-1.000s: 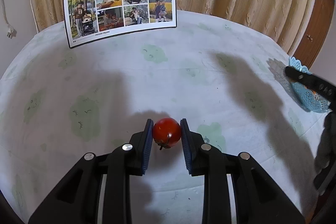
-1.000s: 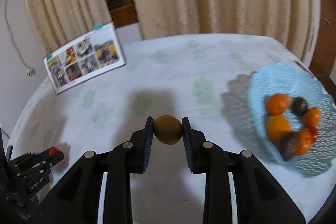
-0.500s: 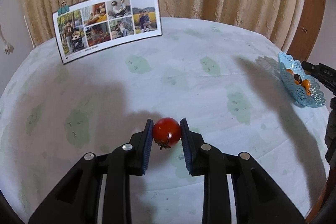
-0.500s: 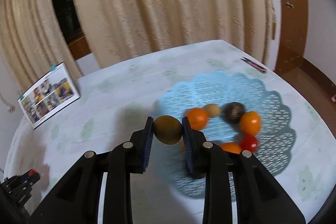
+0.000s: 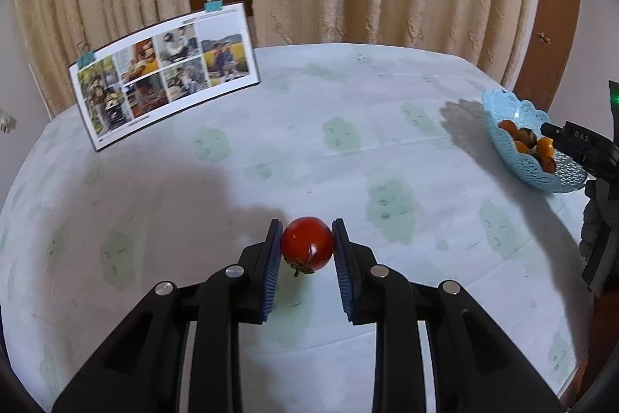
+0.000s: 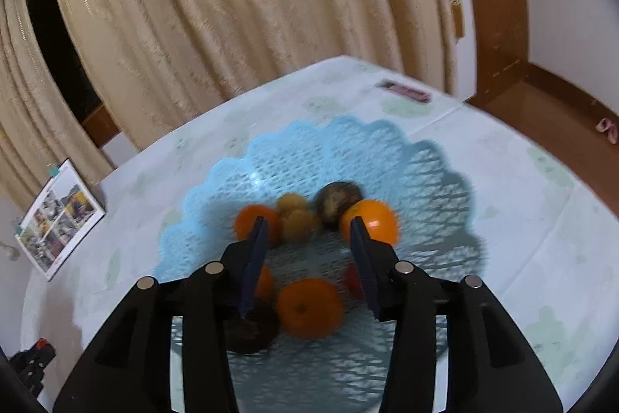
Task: Organize fruits
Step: 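Carry the yellow fruit into the basket and open the right tool while the left tool holds the tomato, then lower the red tomato into the basket and open the left tool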
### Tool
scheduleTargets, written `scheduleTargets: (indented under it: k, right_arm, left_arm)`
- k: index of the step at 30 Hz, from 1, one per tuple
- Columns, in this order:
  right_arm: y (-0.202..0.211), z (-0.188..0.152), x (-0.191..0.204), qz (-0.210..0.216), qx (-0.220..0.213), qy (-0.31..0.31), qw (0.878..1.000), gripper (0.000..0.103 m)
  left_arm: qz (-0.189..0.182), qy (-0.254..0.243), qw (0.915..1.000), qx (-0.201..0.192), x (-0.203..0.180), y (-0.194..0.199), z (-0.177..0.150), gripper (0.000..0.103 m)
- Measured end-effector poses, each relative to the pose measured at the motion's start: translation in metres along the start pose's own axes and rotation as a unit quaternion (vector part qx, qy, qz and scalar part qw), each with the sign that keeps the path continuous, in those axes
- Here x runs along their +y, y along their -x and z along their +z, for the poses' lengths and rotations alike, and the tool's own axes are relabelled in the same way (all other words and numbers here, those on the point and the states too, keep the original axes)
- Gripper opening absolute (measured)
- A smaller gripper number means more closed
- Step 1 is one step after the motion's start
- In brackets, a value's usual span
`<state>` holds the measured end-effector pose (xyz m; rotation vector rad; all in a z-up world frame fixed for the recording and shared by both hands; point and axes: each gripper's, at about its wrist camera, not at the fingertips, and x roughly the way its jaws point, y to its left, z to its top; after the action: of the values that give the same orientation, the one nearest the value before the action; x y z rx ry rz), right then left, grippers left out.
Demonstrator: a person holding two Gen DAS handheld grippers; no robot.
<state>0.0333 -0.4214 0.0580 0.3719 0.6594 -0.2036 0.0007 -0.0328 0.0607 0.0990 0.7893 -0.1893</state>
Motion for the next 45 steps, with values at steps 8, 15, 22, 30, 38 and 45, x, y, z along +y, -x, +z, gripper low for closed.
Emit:
scheduleTargets:
  k: [8, 15, 22, 30, 38, 45]
  right_arm:
    - [0.038, -0.001, -0.029, -0.061, -0.096, -0.01, 0.993, 0.053]
    - [0.052, -0.01, -0.039, -0.112, -0.148, -0.002, 0.983, 0.059]
    - [0.051, -0.013, -0.047, -0.099, -0.146, -0.022, 0.984, 0.068]
    - [0.052, -0.017, -0.047, -0.09, -0.139, -0.027, 0.986, 0.068]
    - [0.054, -0.017, -0.056, -0.088, -0.141, -0.052, 0.985, 0.068]
    - [0.056, -0.018, -0.057, -0.084, -0.143, -0.052, 0.985, 0.068]
  left_arm:
    - [-0.034, -0.032, 0.9989, -0.001, -0.044, -0.004, 0.019, 0.026]
    - [-0.067, -0.082, 0.9942, -0.02, -0.108, -0.008, 0.052, 0.026]
    - [-0.089, -0.113, 0.989, -0.033, -0.161, -0.018, 0.078, 0.026]
    - [-0.107, -0.142, 0.9833, -0.038, -0.208, -0.032, 0.091, 0.026]
    - [-0.113, -0.161, 0.9796, -0.039, -0.239, -0.045, 0.095, 0.027]
    - [-0.113, -0.172, 0.9779, -0.035, -0.254, -0.059, 0.098, 0.026]
